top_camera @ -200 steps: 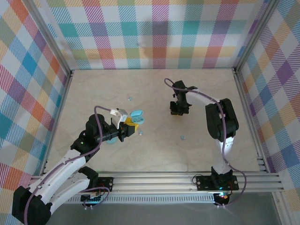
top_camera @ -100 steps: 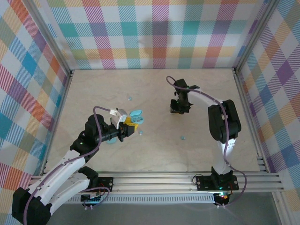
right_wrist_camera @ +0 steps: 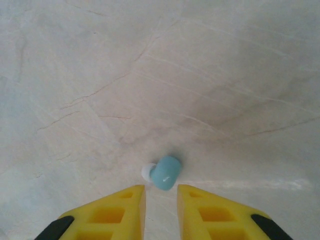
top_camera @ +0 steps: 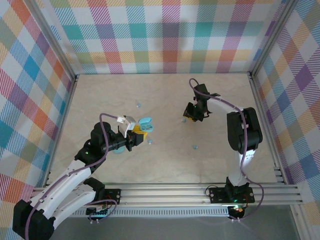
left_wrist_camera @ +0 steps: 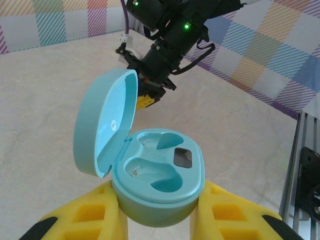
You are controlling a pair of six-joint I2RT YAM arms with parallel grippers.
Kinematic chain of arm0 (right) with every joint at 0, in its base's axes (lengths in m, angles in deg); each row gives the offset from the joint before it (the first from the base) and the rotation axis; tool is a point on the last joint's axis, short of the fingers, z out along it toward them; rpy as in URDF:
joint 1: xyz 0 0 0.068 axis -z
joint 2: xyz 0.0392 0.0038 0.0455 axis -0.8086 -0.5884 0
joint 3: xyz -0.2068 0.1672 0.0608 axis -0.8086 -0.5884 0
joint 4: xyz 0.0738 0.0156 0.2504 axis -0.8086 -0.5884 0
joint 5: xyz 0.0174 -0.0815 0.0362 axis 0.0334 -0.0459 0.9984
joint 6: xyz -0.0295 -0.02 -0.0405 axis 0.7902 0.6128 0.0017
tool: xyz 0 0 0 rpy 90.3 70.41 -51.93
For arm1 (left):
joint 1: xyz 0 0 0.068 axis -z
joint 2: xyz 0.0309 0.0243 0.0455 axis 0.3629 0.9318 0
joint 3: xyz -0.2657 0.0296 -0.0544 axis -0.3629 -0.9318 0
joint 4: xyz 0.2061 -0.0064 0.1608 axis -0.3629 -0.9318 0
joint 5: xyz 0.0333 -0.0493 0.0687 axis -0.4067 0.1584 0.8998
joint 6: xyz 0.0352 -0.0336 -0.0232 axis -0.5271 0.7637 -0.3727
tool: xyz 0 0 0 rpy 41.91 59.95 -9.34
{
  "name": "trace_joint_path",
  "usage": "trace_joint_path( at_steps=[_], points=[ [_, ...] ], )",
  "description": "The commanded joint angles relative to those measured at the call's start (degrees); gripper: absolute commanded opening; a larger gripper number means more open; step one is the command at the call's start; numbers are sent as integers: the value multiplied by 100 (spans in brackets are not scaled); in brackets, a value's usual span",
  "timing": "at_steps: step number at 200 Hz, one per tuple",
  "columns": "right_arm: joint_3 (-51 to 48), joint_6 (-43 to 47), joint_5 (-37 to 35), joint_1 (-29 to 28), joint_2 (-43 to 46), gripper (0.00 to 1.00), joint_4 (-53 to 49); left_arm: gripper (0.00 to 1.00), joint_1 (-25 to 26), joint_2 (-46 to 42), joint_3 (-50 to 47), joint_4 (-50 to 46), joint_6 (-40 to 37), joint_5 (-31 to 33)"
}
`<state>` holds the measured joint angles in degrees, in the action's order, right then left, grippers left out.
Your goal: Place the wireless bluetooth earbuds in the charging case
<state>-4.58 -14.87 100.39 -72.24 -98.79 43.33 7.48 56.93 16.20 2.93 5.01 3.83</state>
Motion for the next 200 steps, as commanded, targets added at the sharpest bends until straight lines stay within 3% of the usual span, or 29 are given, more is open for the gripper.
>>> trace_joint_path(
  at_steps=[1, 200],
  points=[
    [91, -139, 372, -10, -219, 27, 123, 8, 58, -26, 149, 75, 29, -67],
    [266, -253, 482, -20, -761, 27, 119, 8, 60, -363, 35, -105, 10, 46]
  ],
)
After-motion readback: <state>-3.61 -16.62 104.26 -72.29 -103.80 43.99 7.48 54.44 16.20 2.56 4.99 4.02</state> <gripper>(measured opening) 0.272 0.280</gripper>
